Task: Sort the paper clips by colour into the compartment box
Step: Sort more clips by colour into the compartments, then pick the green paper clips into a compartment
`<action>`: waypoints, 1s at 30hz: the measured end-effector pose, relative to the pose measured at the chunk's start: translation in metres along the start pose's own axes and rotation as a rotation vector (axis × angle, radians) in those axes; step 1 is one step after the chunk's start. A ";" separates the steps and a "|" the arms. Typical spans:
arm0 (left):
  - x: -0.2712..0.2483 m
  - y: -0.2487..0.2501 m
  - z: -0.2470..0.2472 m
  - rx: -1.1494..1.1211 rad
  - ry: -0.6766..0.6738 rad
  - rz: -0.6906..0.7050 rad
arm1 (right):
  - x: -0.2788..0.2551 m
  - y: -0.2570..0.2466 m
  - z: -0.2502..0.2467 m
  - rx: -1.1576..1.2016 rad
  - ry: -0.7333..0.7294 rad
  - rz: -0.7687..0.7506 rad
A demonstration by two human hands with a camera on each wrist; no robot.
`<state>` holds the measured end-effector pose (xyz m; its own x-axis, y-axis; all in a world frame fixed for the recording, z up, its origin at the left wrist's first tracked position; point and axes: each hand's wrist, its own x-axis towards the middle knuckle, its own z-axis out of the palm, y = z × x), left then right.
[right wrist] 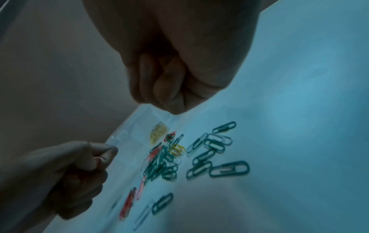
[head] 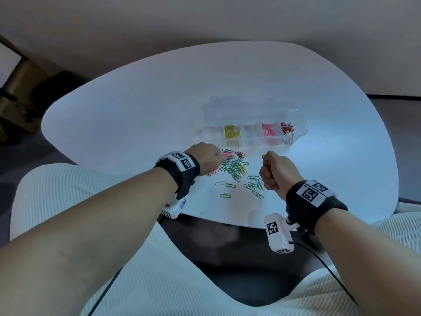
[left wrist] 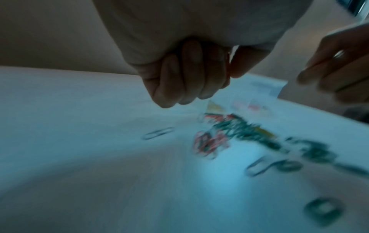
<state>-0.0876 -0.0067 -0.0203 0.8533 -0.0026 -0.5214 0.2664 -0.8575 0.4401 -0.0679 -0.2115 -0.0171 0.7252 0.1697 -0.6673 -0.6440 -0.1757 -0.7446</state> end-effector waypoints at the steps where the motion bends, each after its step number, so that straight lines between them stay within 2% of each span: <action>1: -0.003 0.009 -0.001 -0.077 -0.008 0.044 | 0.000 -0.003 -0.001 0.010 0.010 -0.011; 6: -0.010 0.050 0.005 -0.465 -0.039 0.134 | -0.002 -0.021 -0.012 0.049 0.028 -0.026; 8: -0.010 0.066 0.005 -0.576 -0.030 0.164 | -0.001 -0.031 -0.022 -0.070 0.042 -0.018; 10: -0.007 0.082 0.002 -0.654 -0.010 0.158 | 0.005 -0.041 -0.035 -0.328 0.049 -0.030; 13: 0.005 0.106 -0.002 -0.546 0.036 0.167 | 0.018 -0.059 -0.058 -0.838 0.162 -0.077; 15: 0.013 0.117 -0.004 -0.334 0.033 0.174 | 0.022 -0.076 -0.068 -0.942 0.267 -0.127; 18: 0.022 0.129 -0.004 -0.122 -0.003 0.176 | 0.031 -0.100 -0.069 -0.857 0.354 -0.241; 21: 0.028 0.141 -0.004 -0.004 -0.013 0.176 | 0.049 -0.115 -0.060 -0.731 0.369 -0.325; 24: 0.040 0.151 -0.006 0.053 0.007 0.155 | 0.062 -0.114 -0.051 -0.641 0.278 -0.263; 27: 0.052 0.163 -0.010 0.061 0.079 0.147 | 0.057 -0.108 -0.050 -0.696 0.185 -0.178; 28: 0.057 0.169 -0.012 0.046 0.106 0.153 | 0.056 -0.105 -0.053 -0.660 0.196 -0.202; 30: 0.070 0.178 -0.015 -0.011 0.151 0.162 | 0.046 -0.101 -0.060 -0.528 0.333 -0.287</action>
<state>0.0267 -0.1522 0.0324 0.9425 -0.0627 -0.3284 0.1242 -0.8463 0.5180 0.0452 -0.2445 0.0288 0.9402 -0.0124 -0.3405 -0.2713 -0.6315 -0.7264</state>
